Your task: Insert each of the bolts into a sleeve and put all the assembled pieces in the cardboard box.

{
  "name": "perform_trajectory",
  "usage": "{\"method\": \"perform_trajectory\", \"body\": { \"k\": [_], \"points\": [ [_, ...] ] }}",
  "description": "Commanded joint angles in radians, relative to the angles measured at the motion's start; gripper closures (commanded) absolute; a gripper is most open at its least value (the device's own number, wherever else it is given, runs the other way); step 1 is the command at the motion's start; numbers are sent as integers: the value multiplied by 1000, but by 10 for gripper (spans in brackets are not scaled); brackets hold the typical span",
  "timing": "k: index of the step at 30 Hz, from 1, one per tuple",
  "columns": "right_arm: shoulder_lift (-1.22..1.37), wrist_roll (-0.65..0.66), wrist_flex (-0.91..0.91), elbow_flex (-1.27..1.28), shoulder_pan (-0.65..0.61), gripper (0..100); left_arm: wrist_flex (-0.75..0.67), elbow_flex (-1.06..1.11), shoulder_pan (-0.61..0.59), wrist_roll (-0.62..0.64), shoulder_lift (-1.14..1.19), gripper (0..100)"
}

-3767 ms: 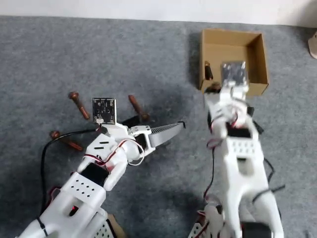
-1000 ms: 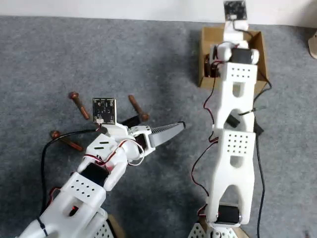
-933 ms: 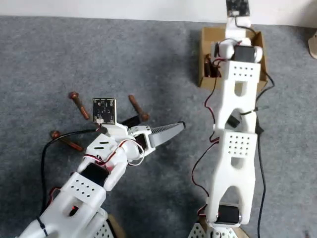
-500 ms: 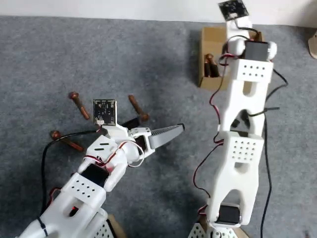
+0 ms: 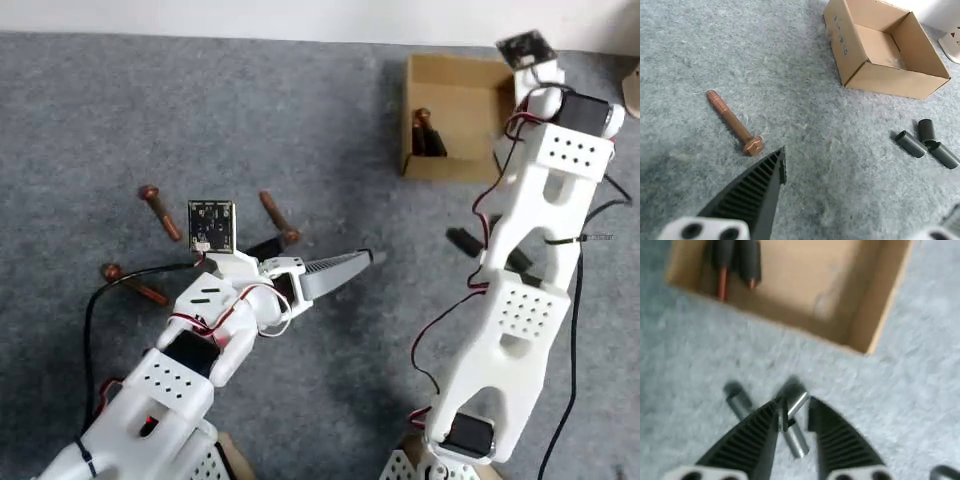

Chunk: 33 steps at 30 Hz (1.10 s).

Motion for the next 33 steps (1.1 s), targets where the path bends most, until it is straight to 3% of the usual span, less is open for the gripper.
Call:
{"method": "perform_trajectory", "body": {
  "k": [1, 11, 24, 33],
  "points": [
    [-122, 61, 19, 133, 10, 967, -3, -7, -1, 6, -8, 497],
    [-277, 308, 15, 573, 12, 933, -3, -5, -1, 5, -8, 497],
    [-298, 660, 15, 642, 28, 851, -3, -5, -1, 3, -8, 497],
    [-213, 666, -82, 690, 5, 851, -3, -5, -1, 3, -8, 497]
  ]
}}
